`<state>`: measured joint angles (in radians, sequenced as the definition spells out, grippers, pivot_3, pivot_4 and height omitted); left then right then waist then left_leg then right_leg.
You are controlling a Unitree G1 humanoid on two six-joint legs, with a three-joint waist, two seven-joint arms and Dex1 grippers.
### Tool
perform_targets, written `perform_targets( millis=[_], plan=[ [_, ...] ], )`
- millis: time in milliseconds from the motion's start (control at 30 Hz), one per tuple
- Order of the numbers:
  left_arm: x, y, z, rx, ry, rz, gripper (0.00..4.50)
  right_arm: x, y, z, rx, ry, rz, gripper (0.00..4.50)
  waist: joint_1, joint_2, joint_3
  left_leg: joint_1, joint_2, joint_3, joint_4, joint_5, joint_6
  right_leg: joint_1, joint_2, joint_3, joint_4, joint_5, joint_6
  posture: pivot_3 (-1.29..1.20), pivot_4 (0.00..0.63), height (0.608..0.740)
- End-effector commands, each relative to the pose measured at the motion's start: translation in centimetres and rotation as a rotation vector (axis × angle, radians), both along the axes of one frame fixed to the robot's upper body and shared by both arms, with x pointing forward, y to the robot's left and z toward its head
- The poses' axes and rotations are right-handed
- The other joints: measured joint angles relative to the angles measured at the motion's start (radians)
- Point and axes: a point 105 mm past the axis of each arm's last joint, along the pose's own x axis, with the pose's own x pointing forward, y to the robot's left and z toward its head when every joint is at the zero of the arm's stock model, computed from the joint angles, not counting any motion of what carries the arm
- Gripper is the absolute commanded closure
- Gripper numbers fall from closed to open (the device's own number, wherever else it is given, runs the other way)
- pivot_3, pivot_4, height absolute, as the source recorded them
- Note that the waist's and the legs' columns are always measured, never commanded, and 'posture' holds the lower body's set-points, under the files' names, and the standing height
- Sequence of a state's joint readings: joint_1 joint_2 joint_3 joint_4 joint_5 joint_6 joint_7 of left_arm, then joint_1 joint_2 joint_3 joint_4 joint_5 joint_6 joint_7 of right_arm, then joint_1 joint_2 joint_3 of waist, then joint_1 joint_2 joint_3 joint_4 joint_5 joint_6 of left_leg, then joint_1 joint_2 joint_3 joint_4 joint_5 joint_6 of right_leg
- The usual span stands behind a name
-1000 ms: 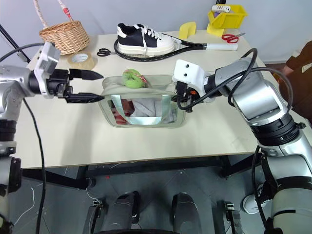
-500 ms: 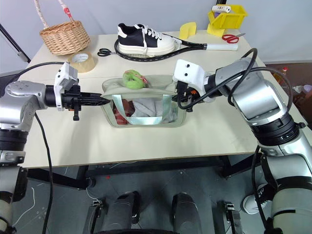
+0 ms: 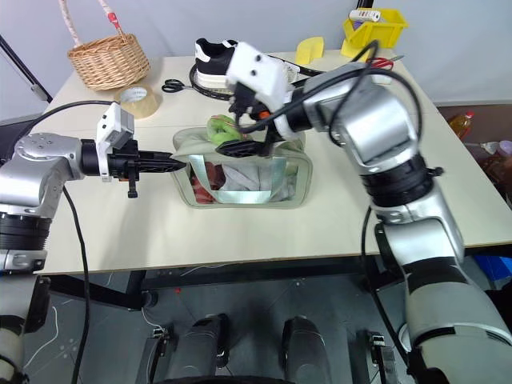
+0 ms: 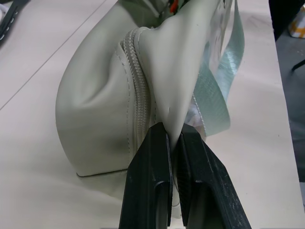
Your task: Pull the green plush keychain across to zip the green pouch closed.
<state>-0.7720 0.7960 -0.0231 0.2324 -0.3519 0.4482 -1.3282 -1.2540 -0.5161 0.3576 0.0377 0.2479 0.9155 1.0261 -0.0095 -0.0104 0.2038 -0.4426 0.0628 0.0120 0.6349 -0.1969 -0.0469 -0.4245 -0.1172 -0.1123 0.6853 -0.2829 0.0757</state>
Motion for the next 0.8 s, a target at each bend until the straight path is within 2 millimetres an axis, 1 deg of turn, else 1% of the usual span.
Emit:
perform_targets(
  millis=[33, 67, 133, 167, 200, 233, 300, 400, 500, 567, 600, 633, 733, 800],
  plan=[
    [-0.2, 0.1, 0.5, 0.005, -0.024, 0.002, 4.50, 0.6, -0.2, 1.4, -0.007, -0.060, -0.040, 1.36, 0.001, 0.000, 0.000, 0.000, 0.000, 0.000, 0.000, 0.000, 0.000, 0.000, 0.000, 0.000, -0.001, 0.000, 0.000, 0.00, 0.150, 0.740],
    [-0.2, 0.1, 0.5, 0.004, -0.024, 0.003, 4.50, 0.6, -0.2, 1.5, -0.006, -0.057, -0.043, 1.77, 0.000, 0.000, 0.000, 0.000, 0.000, 0.000, 0.000, 0.000, 0.000, 0.000, 0.000, 0.000, -0.001, 0.000, 0.000, 0.00, 0.150, 0.740],
    [-0.3, 0.2, 0.4, 0.007, -0.025, 0.005, 4.50, 0.5, -0.4, 1.8, 0.005, -0.050, -0.042, 2.88, -0.002, 0.000, 0.000, 0.000, 0.000, 0.000, 0.000, 0.000, 0.000, 0.000, 0.000, 0.000, -0.001, 0.001, 0.001, 0.00, 0.150, 0.740],
    [-0.3, 0.2, 0.4, 0.007, -0.025, 0.005, 4.50, 0.5, -0.4, 1.9, 0.009, -0.048, -0.040, 3.33, -0.003, 0.000, 0.000, 0.000, 0.000, 0.000, 0.000, 0.000, 0.000, 0.000, 0.000, 0.000, -0.001, 0.001, 0.001, 0.00, 0.150, 0.740],
    [-0.4, 0.2, 0.4, 0.007, -0.024, 0.005, 4.50, 0.3, -0.6, 2.1, 0.020, -0.041, -0.039, 3.95, -0.003, 0.000, 0.000, 0.000, 0.000, 0.000, 0.000, 0.000, 0.000, 0.000, 0.000, 0.000, -0.001, 0.001, 0.001, 0.00, 0.150, 0.740],
    [-0.4, 0.2, 0.4, 0.007, -0.026, 0.007, 4.50, 0.2, -0.8, 2.3, 0.028, -0.037, -0.040, 4.41, -0.004, 0.000, 0.000, 0.000, 0.000, 0.000, 0.000, 0.000, 0.000, 0.000, 0.000, 0.000, -0.001, 0.001, 0.001, 0.00, 0.150, 0.740],
    [-0.4, 0.3, 0.4, 0.007, -0.026, 0.011, 4.50, 0.2, -1.5, 2.6, 0.050, -0.026, -0.057, 4.47, -0.002, 0.000, 0.000, 0.000, 0.000, 0.000, 0.000, 0.000, 0.000, 0.000, 0.000, 0.000, -0.001, 0.001, 0.001, 0.00, 0.150, 0.740],
    [-0.2, 0.5, 0.4, 0.006, -0.030, 0.022, 4.50, 0.7, -3.6, 3.4, 0.100, -0.015, -0.135, 4.47, 0.000, 0.000, 0.000, 0.000, 0.000, 0.000, 0.000, 0.000, 0.000, 0.000, 0.000, 0.000, -0.001, 0.001, 0.001, 0.00, 0.150, 0.740],
    [-0.1, 0.8, 0.7, -0.001, -0.034, 0.042, 4.50, 1.7, -9.0, 3.9, 0.119, -0.060, -0.332, 4.47, 0.003, 0.000, 0.000, 0.000, 0.000, 0.000, 0.000, 0.000, 0.000, 0.000, 0.000, 0.000, -0.001, 0.001, 0.001, 0.00, 0.150, 0.740],
    [-0.1, 1.1, 0.6, -0.005, -0.032, 0.057, 4.50, 2.1, -13.6, 3.6, 0.078, -0.106, -0.487, 4.47, 0.009, 0.000, 0.000, 0.000, 0.000, 0.000, 0.000, 0.000, 0.000, 0.000, 0.000, 0.000, -0.001, 0.001, 0.001, 0.00, 0.150, 0.740],
    [0.0, 1.3, 0.6, -0.008, -0.030, 0.064, 4.50, 2.2, -15.4, 3.3, 0.051, -0.124, -0.543, 4.47, 0.011, 0.000, 0.000, 0.000, 0.000, 0.001, 0.000, 0.000, 0.000, 0.000, 0.000, 0.000, -0.002, 0.001, 0.001, 0.00, 0.150, 0.740],
    [0.0, 1.4, 0.5, -0.008, -0.028, 0.068, 4.50, 2.3, -17.8, 2.8, -0.001, -0.162, -0.618, 4.47, 0.012, 0.000, 0.000, 0.000, 0.000, 0.001, 0.000, 0.000, 0.000, 0.000, 0.000, 0.000, -0.002, 0.001, 0.001, 0.00, 0.150, 0.740],
    [-0.1, 1.7, 0.3, -0.014, -0.018, 0.077, 4.50, 2.3, -23.2, 0.9, -0.142, -0.206, -0.796, 4.47, 0.005, 0.000, 0.000, 0.002, 0.000, 0.004, -0.002, 0.000, 0.000, -0.001, 0.000, 0.002, -0.002, 0.001, 0.000, 0.00, 0.150, 0.740],
    [-0.1, 1.8, 0.3, -0.018, -0.015, 0.081, 4.50, 2.2, -25.3, -0.1, -0.203, -0.212, -0.866, 4.47, -0.005, 0.000, 0.000, 0.003, 0.000, 0.004, -0.003, 0.000, 0.000, -0.001, 0.000, 0.003, -0.001, 0.001, 0.000, 0.00, 0.150, 0.740]
  ],
)
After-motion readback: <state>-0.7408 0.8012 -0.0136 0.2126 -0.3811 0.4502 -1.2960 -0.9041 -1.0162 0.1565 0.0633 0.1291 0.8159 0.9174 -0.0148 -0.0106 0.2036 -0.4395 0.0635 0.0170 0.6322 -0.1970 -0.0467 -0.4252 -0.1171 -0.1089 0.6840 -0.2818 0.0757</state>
